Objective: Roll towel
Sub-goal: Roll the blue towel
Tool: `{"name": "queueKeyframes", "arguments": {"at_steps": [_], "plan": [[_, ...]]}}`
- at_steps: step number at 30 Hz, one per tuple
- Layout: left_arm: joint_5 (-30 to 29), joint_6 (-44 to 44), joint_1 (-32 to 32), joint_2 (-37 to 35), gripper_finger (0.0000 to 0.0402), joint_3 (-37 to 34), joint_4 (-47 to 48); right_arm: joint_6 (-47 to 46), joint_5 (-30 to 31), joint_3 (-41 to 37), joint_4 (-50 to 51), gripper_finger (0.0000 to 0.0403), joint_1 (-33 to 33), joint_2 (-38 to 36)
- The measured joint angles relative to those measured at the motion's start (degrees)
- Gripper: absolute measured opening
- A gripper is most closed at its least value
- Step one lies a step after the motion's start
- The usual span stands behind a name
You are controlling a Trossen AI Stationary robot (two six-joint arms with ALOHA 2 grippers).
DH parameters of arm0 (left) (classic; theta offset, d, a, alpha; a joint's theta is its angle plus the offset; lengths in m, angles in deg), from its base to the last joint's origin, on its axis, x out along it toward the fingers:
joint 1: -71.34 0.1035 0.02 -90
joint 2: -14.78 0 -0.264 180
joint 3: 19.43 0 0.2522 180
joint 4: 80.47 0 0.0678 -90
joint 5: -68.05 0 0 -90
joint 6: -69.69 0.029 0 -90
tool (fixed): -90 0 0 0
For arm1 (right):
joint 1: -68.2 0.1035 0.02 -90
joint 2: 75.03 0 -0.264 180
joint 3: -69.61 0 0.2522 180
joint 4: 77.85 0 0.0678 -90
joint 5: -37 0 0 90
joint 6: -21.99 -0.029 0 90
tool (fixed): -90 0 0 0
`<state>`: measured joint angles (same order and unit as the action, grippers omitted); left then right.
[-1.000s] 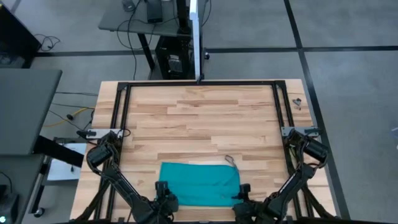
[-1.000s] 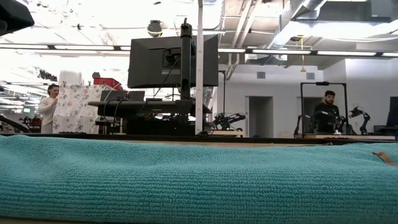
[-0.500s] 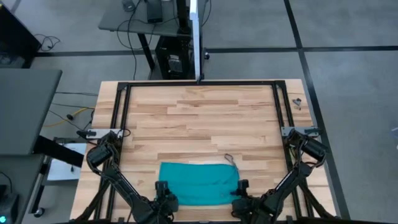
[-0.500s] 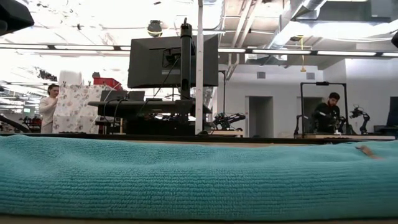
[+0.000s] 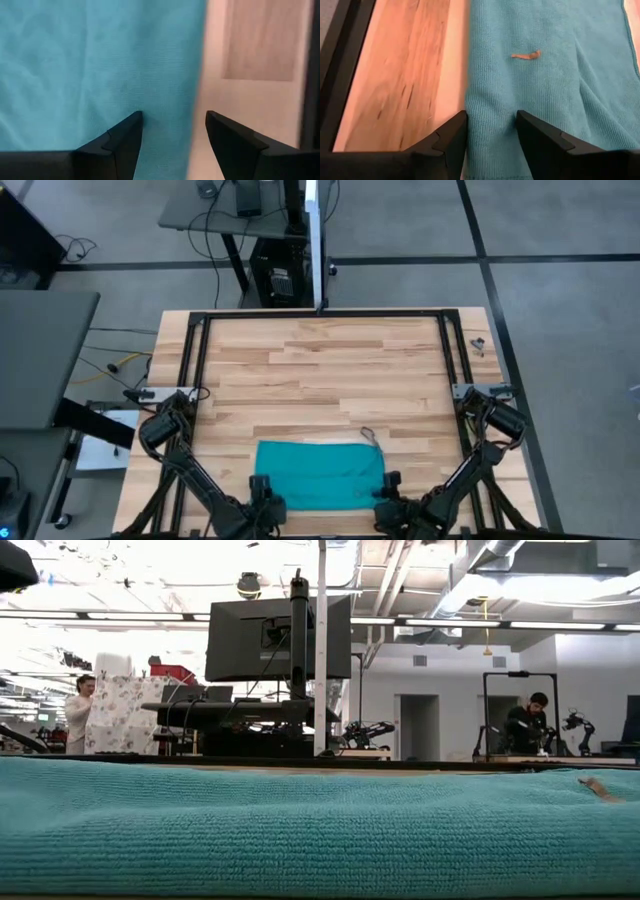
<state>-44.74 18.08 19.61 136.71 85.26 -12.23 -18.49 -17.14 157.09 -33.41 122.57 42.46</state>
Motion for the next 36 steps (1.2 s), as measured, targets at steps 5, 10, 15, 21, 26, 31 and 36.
{"name": "queueKeyframes", "arguments": {"at_steps": [5,10,15,21,26,31,36], "plan": [[-0.03,0.07,-0.65,0.0,0.0201,-2.52,-2.59,-0.01,-0.01,0.0,-0.01,0.0174,-0.04,0.0],[-0.56,-1.28,-0.6,-0.39,0.0201,-5.5,-3.52,-0.03,-0.04,0.0,-0.19,0.0175,-0.02,0.0],[-2.22,-1.6,-0.4,-0.32,0.0201,-6.38,-3.18,-0.03,-0.09,0.0,-0.33,0.0175,-0.04,0.0],[-2.95,-2.86,-0.41,-0.2,0.0183,-6.46,-3.06,-0.03,-1.28,0.0,-0.33,0.0159,-0.89,0.0],[-3.36,-4.39,-0.35,-0.09,0.009,-6.55,-3.05,-0.21,-6.11,0.26,-2.25,0.0105,-1.63,1.71],[-1.31,-5.93,-0.24,-0.27,0.0012,-6.57,-4.7,-5.76,-8.8,0.24,-4.19,0.0018,-1.7,0.96],[7.72,-7.81,0.06,-2.28,0.0004,-6.68,-9.85,-12.89,-15.21,-0.07,-5.38,0.0011,-1.61,-1.85]]}}
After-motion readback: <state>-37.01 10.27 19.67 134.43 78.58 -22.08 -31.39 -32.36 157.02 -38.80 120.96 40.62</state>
